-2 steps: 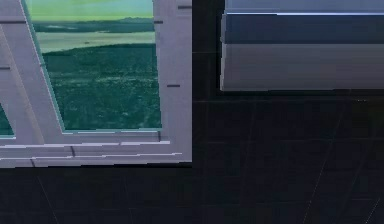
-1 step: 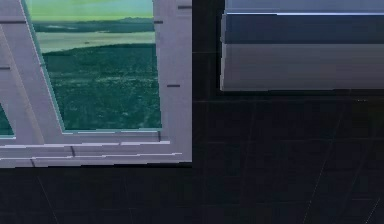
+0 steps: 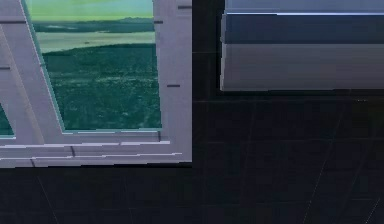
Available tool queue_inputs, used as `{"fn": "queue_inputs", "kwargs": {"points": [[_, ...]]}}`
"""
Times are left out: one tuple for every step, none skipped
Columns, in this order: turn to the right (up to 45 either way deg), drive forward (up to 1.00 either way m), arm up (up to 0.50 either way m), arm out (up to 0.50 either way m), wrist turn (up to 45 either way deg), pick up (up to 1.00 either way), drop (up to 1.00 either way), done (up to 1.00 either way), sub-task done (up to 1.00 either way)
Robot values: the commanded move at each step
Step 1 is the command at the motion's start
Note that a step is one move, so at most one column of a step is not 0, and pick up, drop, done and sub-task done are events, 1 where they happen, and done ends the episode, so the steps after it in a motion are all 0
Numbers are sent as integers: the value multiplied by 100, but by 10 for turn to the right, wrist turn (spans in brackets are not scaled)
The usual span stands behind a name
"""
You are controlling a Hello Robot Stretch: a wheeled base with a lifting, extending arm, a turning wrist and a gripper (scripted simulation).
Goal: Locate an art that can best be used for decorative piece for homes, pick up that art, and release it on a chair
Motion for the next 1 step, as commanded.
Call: {"fn": "queue_inputs", "kwargs": {"points": [[0, 0, 0, -10, 0, 0, 0, 0, 0]]}}
